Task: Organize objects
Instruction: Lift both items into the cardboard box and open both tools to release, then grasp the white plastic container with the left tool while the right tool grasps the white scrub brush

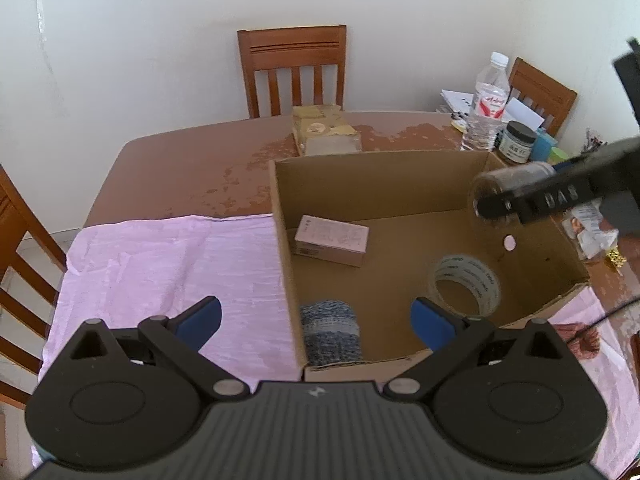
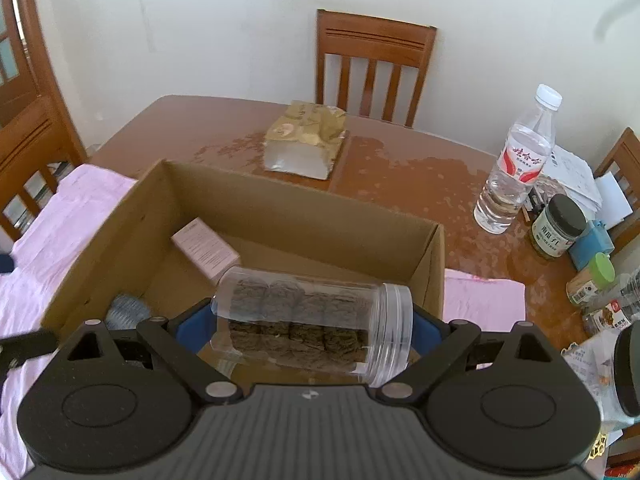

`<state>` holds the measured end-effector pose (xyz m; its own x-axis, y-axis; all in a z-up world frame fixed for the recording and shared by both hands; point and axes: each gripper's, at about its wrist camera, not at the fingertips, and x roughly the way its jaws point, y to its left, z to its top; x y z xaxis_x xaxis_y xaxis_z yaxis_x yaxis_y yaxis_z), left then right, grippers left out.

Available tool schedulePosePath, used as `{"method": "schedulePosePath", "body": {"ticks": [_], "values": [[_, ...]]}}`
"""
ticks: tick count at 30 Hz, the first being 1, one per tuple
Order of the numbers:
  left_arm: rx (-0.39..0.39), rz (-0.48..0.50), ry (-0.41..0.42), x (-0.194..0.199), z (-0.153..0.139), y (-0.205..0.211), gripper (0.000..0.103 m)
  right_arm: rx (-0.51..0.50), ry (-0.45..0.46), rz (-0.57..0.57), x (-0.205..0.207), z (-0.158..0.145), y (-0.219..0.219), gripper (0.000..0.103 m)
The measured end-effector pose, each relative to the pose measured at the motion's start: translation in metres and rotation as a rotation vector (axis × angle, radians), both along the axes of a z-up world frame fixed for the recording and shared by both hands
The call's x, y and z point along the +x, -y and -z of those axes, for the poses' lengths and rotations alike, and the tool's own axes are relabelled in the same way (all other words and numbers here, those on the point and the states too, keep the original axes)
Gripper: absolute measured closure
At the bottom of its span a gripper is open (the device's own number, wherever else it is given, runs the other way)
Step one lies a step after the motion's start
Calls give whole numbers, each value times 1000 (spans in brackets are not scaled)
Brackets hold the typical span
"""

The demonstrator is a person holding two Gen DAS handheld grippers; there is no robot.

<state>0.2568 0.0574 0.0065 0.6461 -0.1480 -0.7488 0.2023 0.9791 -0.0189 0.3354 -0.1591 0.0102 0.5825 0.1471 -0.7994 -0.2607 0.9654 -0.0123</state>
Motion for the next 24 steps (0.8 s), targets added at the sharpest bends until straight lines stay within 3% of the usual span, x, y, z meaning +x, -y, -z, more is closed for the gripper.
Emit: {"method": "schedulePosePath", "body": {"ticks": [5, 12, 20, 24], "values": [[6, -7, -6, 0, 5, -3, 2, 12, -20, 36, 18, 6, 5, 0], [16, -2, -11, -3, 6, -2, 2, -15, -18, 39, 10, 5, 6, 0], [15, -18, 20, -25, 14, 0, 1, 0, 13, 38, -29, -1, 8, 0], [9, -34, -10, -40, 24, 2, 1, 13, 25, 56, -61, 5, 11, 0]]}}
